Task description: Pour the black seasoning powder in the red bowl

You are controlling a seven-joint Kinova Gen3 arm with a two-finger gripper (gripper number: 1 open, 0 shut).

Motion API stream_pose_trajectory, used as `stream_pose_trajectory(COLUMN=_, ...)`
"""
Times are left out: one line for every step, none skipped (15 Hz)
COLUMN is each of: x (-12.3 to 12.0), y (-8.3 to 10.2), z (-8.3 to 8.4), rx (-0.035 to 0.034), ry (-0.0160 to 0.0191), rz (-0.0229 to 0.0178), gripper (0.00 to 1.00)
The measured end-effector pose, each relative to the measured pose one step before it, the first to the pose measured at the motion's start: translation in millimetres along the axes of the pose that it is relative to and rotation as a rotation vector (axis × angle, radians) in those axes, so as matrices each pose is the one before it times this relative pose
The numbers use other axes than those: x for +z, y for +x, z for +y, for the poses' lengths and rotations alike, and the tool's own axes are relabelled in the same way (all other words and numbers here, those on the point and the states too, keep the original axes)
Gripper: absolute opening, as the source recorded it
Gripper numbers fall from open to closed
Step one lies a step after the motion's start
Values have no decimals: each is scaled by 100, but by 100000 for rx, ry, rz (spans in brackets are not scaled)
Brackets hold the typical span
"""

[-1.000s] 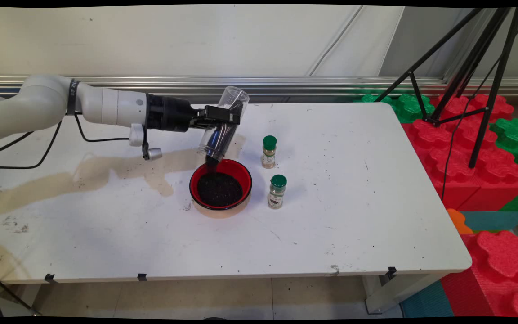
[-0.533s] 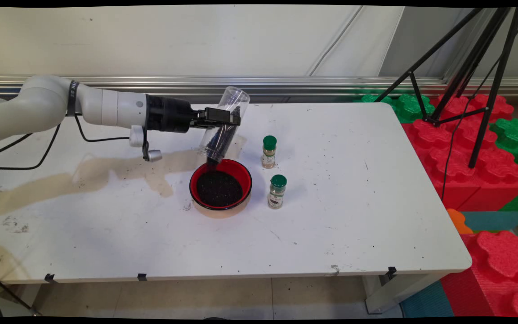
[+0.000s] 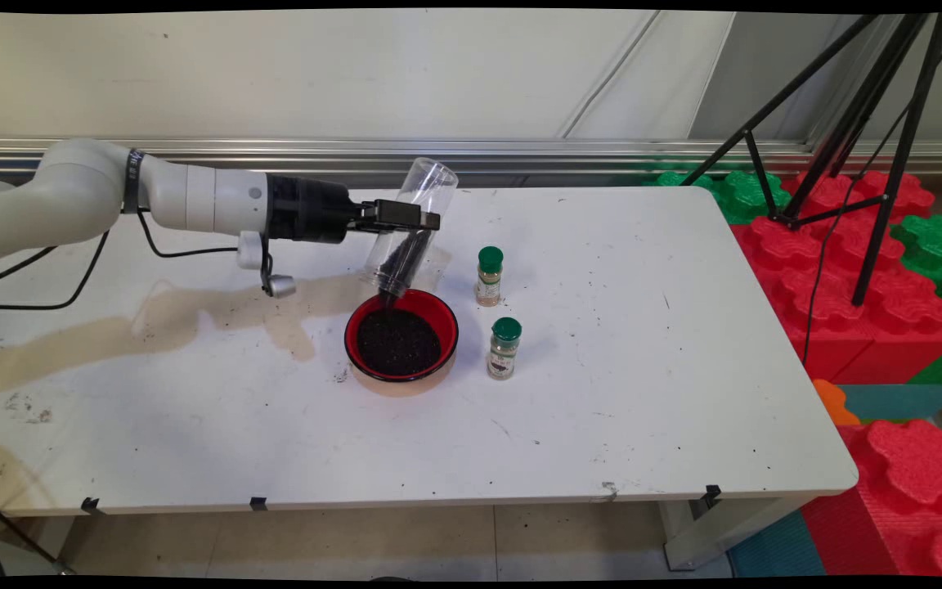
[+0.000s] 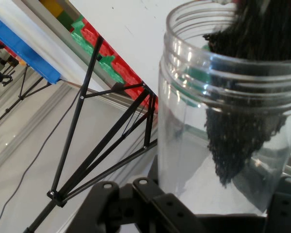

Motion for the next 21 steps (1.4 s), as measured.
stream_pose_trajectory(x=25, y=44, z=-45, rx=533, ry=112, rz=-119, gripper=0)
stream_pose_trajectory(x=21, y=56, z=-41, rx=650, ry=77, rz=-50, gripper=0)
stream_pose_trajectory(x=36, y=57, z=-44, rx=724, ry=123, rz=-76, gripper=0)
stream_pose_trajectory(x=36, y=62, z=-60, rx=802, ry=133, rz=-69, gripper=0)
stream_pose_trajectory(x=37, y=49, z=-69, rx=623, ry=122, rz=-92, gripper=0)
stream_pose_trajectory(x=26, y=24, z=-50, rx=370, ry=113, rz=-83, gripper=0)
stream_pose_trajectory(x=47, y=43, z=-84, rx=600, ry=149, rz=-114, gripper=0)
stream_pose_trajectory(x=36, y=29, z=-57, rx=352, ry=115, rz=-61, gripper=0)
stream_pose_trajectory(x=66, y=28, z=-94, rx=591, ry=207, rz=-146, gripper=0)
stream_pose_trajectory(x=35, y=18, z=-68, rx=430, ry=118, rz=-102, gripper=0)
stream_pose_trajectory(x=37, y=29, z=-102, rx=759, ry=197, rz=-199, gripper=0)
stream_pose_trajectory(x=30, y=18, z=-66, rx=544, ry=126, rz=-104, gripper=0)
stream_pose_trajectory(x=27, y=36, z=-101, rx=910, ry=206, rz=-145, gripper=0)
stream_pose_trajectory(x=24, y=42, z=-118, rx=1018, ry=262, rz=-164, gripper=0)
stream_pose_trajectory(x=-5, y=40, z=-110, rx=950, ry=216, rz=-168, gripper=0)
stream_pose_trajectory(x=-29, y=25, z=-116, rx=848, ry=219, rz=-223, gripper=0)
stream_pose_trajectory(x=-25, y=13, z=-61, rx=464, ry=96, rz=-126, gripper=0)
stream_pose_trajectory(x=-63, y=10, z=-120, rx=864, ry=211, rz=-345, gripper=0)
stream_pose_trajectory(x=-80, y=14, z=-98, rx=650, ry=123, rz=-299, gripper=0)
stream_pose_trajectory(x=-96, y=24, z=-123, rx=748, ry=197, rz=-361, gripper=0)
stream_pose_trajectory(x=-102, y=29, z=-104, rx=657, ry=129, rz=-315, gripper=0)
